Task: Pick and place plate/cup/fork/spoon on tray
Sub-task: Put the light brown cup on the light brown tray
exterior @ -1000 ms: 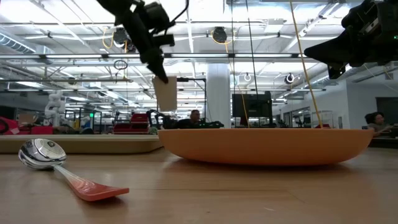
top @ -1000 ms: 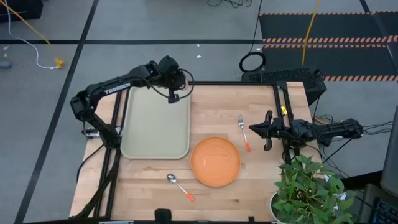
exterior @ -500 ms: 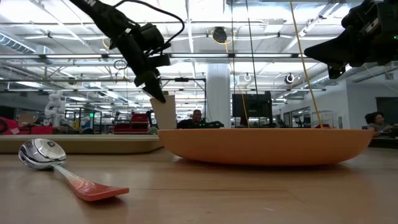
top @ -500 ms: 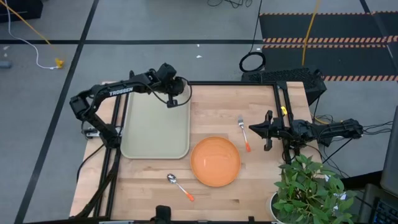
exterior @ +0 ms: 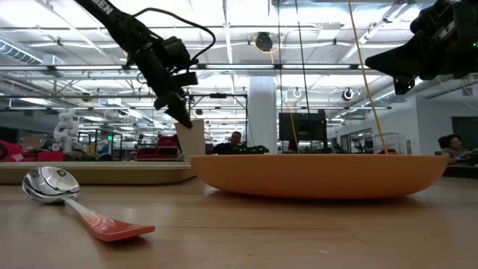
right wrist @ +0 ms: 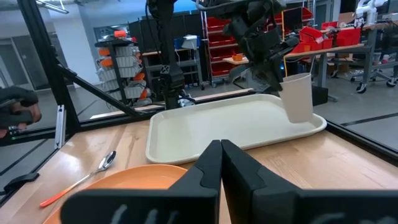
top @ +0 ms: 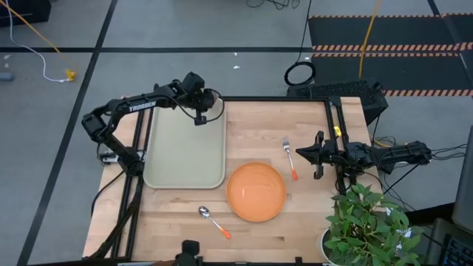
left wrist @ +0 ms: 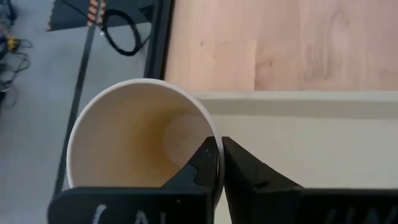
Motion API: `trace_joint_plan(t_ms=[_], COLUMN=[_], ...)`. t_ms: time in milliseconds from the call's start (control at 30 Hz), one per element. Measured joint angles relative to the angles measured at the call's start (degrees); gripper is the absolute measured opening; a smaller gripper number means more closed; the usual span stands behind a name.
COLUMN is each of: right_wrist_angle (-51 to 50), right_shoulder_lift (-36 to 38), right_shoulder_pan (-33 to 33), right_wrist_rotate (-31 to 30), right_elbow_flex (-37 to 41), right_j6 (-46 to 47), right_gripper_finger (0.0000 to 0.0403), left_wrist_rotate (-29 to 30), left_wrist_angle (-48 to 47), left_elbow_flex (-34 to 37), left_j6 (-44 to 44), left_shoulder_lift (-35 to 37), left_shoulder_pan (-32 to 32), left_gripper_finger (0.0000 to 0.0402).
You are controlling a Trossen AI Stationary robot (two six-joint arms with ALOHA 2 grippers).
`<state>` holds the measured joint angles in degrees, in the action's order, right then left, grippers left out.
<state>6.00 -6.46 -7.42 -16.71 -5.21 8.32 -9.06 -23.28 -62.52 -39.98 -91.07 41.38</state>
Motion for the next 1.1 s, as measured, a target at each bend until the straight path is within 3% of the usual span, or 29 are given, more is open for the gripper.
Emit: trace_joint_plan(t_ms=[300,900,1100], right_wrist_angle=[0.0,0.0,0.0], right_shoulder_lift=[0.0,0.0,0.0], right_shoulder_pan=[0.0,0.0,0.0], right_wrist_rotate=[0.0,0.0,0.0], right_elbow_flex=[0.0,0.0,0.0], right_j6=[0.4,0.4,0.4], right_gripper_finger=[0.0000,0.0000,0.0000], left_wrist_rotate=[0.1,0.6,0.6], left_wrist_angle=[2.7,3.9,5.1], left_elbow_flex=[0.0,-0.1,-0.1], left_j6=[-2.5,0.6,0.8], left_shoulder_lift=[-4.1,-4.5,-4.5], left_shoulder_pan=[0.8,0.7,1.2], left_gripper_finger=[0.0018,0.0027,0.0062])
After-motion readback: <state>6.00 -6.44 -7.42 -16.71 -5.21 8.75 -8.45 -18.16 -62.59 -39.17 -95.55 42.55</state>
